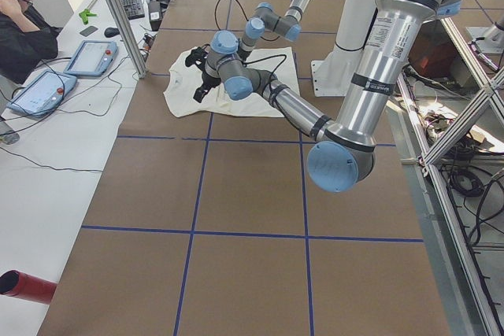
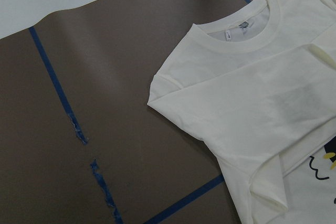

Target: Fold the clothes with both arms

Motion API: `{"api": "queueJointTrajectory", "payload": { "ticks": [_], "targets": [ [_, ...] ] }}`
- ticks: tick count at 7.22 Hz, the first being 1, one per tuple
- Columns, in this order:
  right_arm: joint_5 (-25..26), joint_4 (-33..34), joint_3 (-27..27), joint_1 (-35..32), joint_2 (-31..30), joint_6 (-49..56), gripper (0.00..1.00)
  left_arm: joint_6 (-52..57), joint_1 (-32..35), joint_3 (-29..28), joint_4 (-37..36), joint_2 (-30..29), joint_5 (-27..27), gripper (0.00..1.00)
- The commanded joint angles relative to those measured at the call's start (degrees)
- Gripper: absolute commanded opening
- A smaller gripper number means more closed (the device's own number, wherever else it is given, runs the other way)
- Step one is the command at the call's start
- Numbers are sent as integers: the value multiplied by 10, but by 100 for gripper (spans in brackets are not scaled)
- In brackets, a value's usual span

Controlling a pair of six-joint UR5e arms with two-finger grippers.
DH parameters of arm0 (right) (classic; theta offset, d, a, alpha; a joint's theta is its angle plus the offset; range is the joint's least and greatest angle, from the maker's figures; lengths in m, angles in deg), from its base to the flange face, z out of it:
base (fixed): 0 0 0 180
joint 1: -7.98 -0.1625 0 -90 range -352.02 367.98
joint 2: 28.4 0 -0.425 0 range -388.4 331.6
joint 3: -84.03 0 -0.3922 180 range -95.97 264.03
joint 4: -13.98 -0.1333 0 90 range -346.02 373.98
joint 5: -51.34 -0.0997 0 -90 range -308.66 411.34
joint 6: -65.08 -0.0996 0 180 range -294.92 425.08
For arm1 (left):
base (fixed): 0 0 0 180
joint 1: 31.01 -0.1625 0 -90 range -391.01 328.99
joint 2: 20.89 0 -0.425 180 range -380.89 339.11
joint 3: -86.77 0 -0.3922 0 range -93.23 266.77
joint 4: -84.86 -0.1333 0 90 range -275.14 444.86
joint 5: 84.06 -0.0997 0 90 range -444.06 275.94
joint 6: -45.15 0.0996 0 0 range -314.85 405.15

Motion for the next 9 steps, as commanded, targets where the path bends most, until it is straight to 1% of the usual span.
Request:
{"api": "queueJointTrajectory", "payload": {
  "ticks": [1,4,6,9],
  "targets": [
    [0,-2,2,-1,3,-1,0,0,0,0,0,0,0,100],
    [-8,-3,8,-34,5,10,0,0,-1,0,0,-1,0,100],
    [-27,-4,9,-71,4,38,0,0,-2,0,0,-1,0,100],
    [-28,-5,7,-111,-10,64,0,-8,-3,-1,0,-2,0,100]
  ]
}}
